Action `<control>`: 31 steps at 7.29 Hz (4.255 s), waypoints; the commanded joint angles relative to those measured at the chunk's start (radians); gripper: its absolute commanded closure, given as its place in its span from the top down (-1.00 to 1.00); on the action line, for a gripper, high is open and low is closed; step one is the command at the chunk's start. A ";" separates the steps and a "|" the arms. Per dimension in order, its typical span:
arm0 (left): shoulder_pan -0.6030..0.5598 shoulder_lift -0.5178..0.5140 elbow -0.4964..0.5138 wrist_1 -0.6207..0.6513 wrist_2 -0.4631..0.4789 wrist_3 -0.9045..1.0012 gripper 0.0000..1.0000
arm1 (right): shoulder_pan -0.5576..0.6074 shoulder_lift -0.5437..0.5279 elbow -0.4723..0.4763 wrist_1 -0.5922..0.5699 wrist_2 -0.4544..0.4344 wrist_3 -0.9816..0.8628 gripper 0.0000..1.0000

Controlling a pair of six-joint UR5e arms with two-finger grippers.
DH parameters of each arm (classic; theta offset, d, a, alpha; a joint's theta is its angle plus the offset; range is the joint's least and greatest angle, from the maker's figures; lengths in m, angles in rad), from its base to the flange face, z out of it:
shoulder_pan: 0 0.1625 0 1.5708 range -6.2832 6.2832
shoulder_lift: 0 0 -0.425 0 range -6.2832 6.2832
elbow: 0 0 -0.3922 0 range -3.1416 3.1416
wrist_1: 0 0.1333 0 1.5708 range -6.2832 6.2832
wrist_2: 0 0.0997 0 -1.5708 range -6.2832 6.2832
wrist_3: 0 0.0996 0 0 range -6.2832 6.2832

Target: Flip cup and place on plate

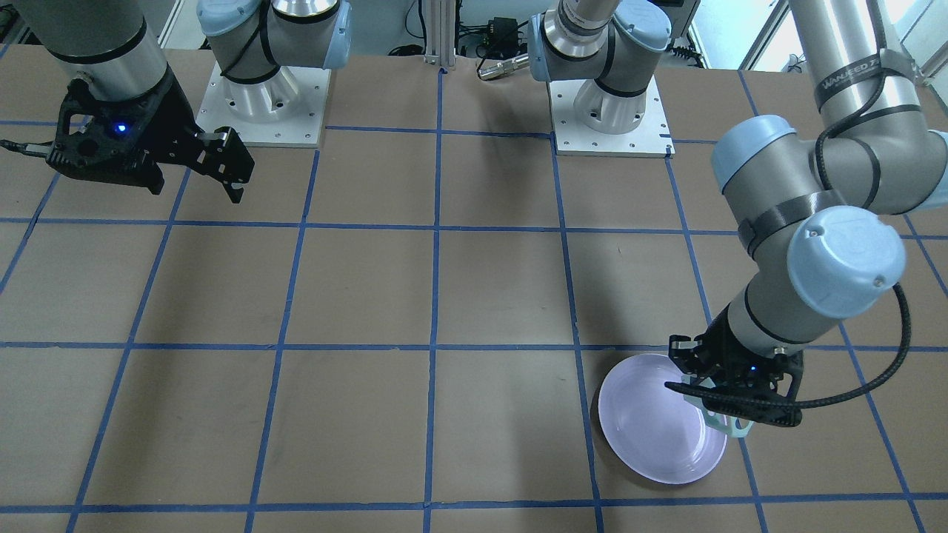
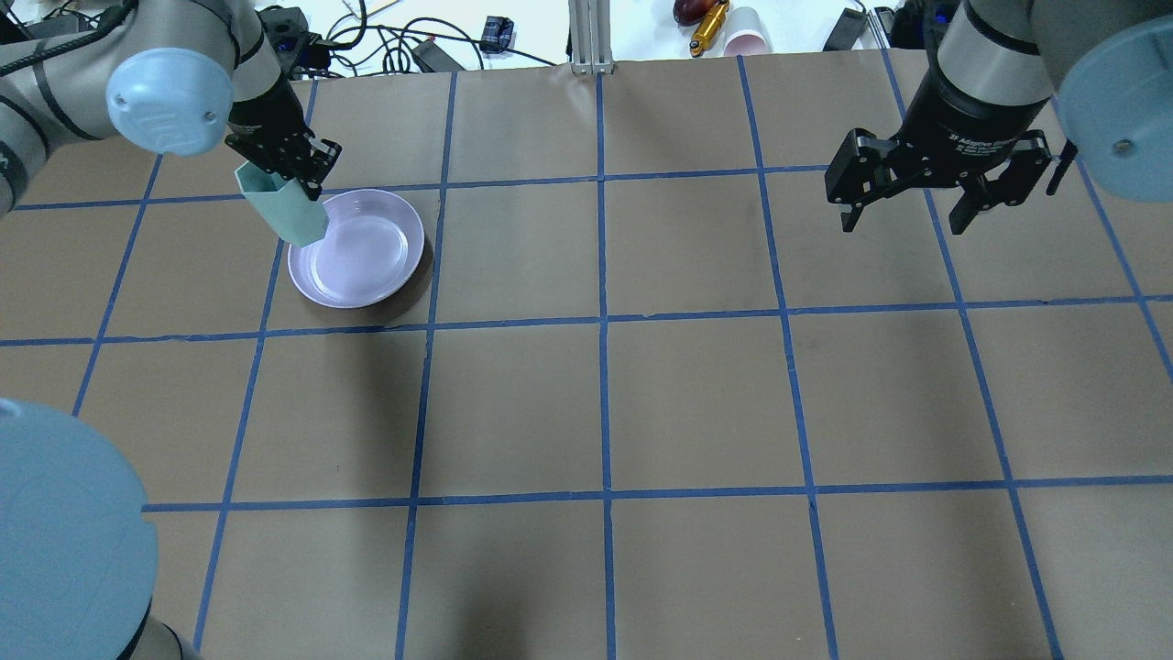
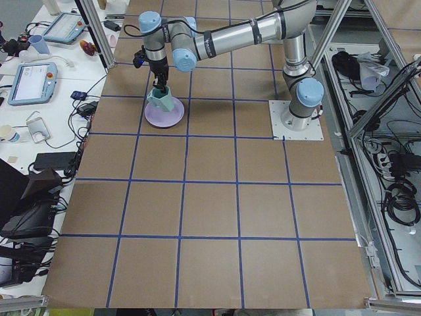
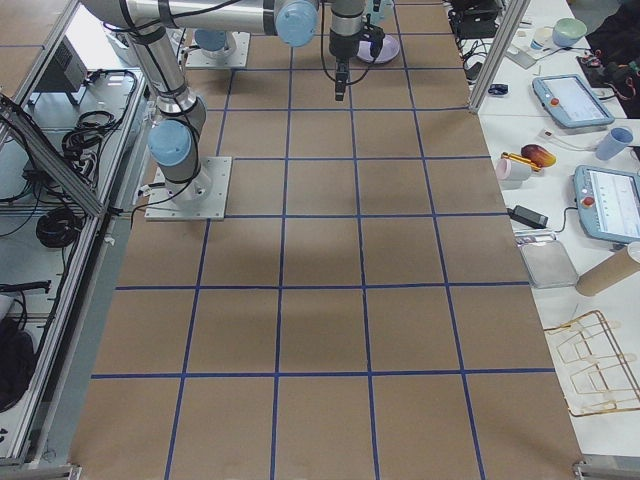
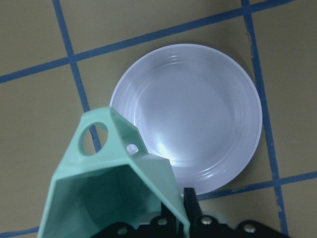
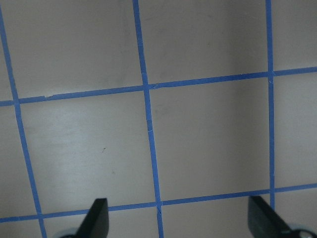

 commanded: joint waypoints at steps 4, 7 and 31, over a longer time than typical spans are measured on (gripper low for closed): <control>-0.046 -0.059 -0.059 0.140 -0.003 0.002 -1.00 | 0.000 -0.001 0.000 0.000 0.000 0.000 1.00; -0.045 -0.077 -0.092 0.206 -0.002 0.007 -1.00 | 0.000 -0.001 0.000 0.000 0.000 0.000 1.00; -0.065 0.298 -0.011 -0.327 -0.080 -0.249 1.00 | 0.000 -0.001 0.000 0.000 -0.002 0.000 1.00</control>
